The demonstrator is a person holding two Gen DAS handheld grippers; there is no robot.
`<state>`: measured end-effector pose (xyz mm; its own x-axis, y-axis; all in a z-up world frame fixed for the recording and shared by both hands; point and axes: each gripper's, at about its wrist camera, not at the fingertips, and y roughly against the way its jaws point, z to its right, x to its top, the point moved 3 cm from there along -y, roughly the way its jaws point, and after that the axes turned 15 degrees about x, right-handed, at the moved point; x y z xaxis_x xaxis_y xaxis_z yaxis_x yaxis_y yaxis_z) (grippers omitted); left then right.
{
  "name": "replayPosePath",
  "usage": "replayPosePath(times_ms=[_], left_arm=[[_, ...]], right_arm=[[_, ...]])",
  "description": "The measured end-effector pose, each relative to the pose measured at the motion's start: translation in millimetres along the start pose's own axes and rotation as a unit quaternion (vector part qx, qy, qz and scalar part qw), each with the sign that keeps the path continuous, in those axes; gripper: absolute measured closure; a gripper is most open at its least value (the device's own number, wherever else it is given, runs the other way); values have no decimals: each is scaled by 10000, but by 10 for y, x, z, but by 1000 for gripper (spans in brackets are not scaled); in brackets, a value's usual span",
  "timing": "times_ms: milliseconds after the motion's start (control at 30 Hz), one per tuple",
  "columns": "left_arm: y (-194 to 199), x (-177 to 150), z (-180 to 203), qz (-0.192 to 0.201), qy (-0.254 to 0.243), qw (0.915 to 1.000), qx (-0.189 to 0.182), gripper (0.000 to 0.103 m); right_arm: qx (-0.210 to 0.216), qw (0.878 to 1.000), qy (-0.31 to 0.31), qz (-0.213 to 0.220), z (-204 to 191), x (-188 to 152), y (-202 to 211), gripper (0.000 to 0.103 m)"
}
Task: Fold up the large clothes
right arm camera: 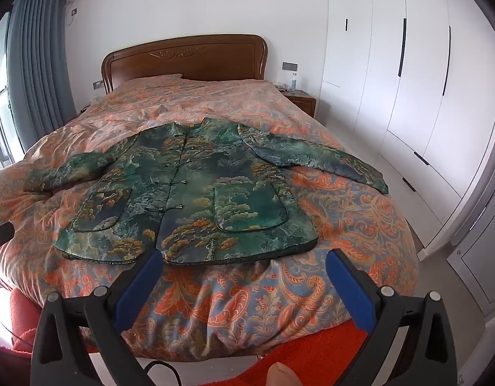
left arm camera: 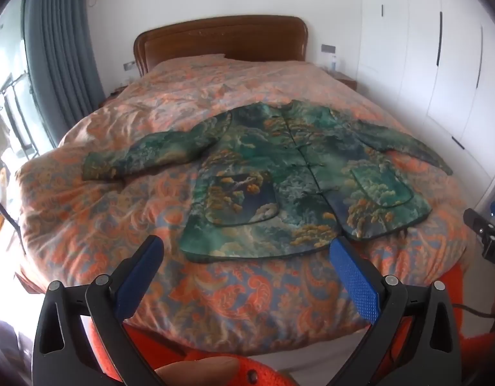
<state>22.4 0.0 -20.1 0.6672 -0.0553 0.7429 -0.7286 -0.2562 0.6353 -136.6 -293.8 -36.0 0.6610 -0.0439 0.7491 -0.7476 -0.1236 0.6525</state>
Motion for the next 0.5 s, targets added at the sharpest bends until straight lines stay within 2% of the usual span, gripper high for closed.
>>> replayPosePath(times_ms=[500], left_arm=[[-27, -69, 10, -59, 17, 10000, -60, 0]], right_arm=[[32, 10000, -30, -43, -10, -23, -37, 0]])
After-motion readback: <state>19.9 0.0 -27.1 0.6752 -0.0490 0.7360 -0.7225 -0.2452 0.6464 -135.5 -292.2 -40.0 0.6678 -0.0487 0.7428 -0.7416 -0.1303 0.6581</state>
